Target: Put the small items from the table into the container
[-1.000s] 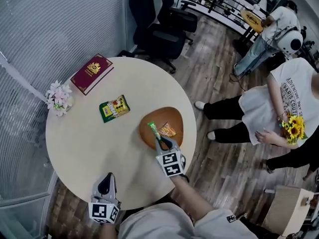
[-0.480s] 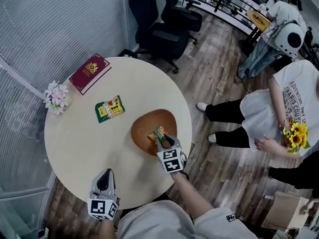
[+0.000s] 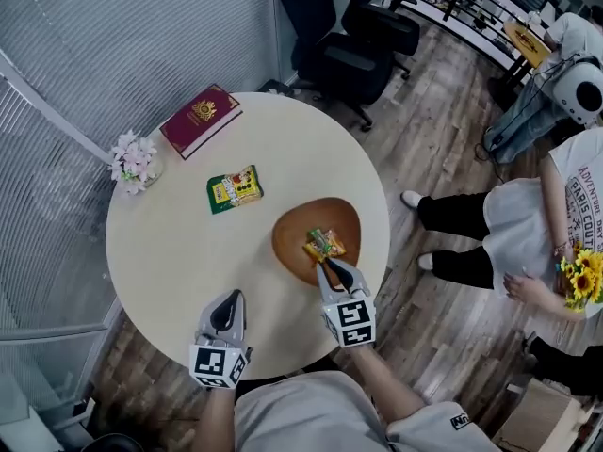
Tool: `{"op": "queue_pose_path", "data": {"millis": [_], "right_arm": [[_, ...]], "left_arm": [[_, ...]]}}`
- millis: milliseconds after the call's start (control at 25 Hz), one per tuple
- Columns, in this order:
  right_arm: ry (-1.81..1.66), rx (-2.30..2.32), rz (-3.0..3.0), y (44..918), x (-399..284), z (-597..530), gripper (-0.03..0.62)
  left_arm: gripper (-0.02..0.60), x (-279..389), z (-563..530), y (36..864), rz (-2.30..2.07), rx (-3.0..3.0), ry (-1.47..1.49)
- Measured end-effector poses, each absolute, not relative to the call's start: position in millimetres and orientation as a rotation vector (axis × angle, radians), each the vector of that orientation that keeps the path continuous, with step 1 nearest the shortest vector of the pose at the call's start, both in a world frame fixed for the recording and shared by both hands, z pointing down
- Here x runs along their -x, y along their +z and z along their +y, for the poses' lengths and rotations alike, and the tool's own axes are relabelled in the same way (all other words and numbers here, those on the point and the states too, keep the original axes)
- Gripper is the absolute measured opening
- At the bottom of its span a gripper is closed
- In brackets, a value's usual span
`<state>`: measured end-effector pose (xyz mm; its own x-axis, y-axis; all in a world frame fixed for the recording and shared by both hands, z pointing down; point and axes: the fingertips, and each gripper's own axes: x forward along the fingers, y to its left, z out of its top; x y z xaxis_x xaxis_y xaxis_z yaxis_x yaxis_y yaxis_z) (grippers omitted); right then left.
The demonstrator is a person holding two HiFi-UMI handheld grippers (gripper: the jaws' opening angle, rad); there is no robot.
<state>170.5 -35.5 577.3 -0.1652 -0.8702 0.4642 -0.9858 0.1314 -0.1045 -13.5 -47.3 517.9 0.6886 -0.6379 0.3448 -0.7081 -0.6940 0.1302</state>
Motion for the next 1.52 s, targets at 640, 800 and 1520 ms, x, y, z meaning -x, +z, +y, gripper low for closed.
{"op": "queue_pose_path", "data": {"millis": [640, 800, 1520], "right_arm": [[0.525, -1.76, -2.275, 549, -51, -60, 0.003], [0.526, -1.78, -2.275, 552, -23, -100, 0.003], [0.6, -1.787, -1.967, 672, 8, -308, 0.367]], "left_arm": [[-0.003, 34, -96, 531, -0.934, -2.705, 0.404], [-0.003, 60, -116, 526, -0.929, -2.72, 0.403], [-0.003, 176, -175, 533, -0.937, -2.668, 0.368]]}}
